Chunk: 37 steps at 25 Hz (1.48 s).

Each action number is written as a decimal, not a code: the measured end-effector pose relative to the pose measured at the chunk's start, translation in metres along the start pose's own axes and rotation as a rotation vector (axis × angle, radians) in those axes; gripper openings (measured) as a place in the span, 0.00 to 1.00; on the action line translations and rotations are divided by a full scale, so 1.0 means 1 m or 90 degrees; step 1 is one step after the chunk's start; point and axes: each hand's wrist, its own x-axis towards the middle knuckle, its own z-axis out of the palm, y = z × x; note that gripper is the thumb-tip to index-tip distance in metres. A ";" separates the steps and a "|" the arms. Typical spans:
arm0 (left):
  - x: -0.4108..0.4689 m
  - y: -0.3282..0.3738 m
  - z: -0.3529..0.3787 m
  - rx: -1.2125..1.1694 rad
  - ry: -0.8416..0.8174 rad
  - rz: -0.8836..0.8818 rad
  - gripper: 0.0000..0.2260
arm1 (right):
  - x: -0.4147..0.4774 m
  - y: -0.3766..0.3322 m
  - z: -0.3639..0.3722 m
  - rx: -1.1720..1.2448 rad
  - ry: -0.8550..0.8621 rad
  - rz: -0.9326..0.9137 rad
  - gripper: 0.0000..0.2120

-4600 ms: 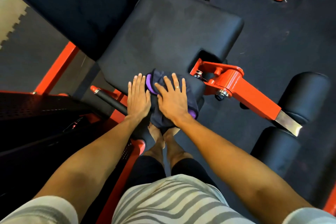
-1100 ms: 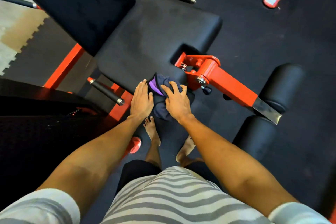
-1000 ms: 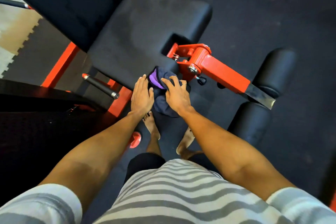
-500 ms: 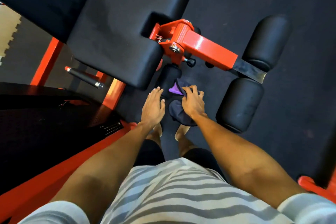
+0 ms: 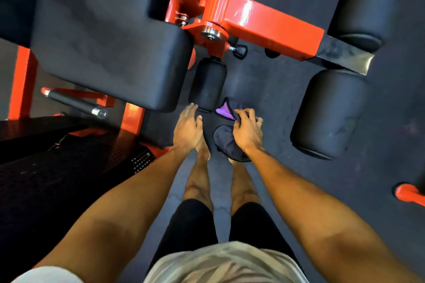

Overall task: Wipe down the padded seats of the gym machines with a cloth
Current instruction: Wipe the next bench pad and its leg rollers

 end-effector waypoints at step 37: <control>0.132 -0.043 0.079 -0.373 0.020 -0.276 0.24 | 0.139 -0.055 0.154 0.160 0.111 -0.137 0.25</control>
